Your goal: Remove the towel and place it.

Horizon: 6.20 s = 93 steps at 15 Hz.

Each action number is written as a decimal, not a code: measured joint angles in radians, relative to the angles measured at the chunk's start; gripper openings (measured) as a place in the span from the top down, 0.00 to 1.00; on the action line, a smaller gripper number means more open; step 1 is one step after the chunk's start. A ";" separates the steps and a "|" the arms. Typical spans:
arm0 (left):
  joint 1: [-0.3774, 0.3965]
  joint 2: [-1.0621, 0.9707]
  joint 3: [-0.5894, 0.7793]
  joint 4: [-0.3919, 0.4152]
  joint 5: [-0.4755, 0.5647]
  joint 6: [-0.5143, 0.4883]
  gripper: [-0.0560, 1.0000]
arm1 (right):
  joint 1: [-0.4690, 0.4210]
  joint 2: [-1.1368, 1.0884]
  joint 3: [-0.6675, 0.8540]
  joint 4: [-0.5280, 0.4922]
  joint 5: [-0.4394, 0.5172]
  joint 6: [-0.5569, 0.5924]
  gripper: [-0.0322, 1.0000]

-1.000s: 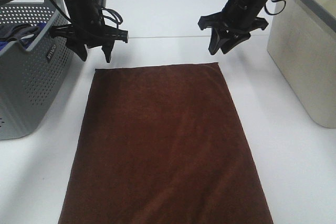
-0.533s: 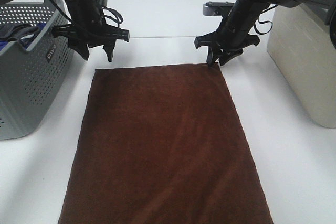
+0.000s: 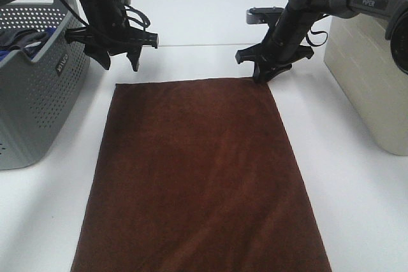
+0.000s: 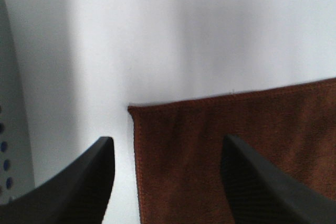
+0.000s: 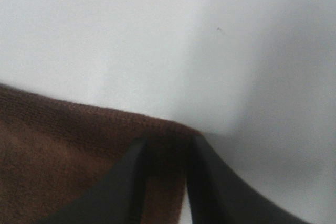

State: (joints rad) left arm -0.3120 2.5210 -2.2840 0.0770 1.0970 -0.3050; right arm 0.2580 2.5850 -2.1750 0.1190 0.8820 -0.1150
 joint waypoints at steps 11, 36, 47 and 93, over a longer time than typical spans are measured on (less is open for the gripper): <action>0.000 0.054 -0.001 0.005 -0.029 0.000 0.40 | 0.001 0.014 -0.164 -0.119 0.182 0.002 0.97; -0.001 0.139 -0.105 0.116 -0.483 0.024 0.95 | 0.001 0.015 -0.164 -0.199 -0.167 0.002 0.97; 0.022 0.185 -0.105 0.227 -0.764 -0.075 0.95 | 0.001 0.070 -0.164 -0.285 -0.403 0.002 0.97; 0.061 0.139 -0.105 0.283 -0.815 -0.128 0.17 | 0.000 -0.002 -0.164 -0.187 -0.406 0.002 0.35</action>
State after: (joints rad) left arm -0.2510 2.6600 -2.3890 0.3600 0.2820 -0.4330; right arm 0.2580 2.5830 -2.3390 -0.0680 0.4760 -0.1130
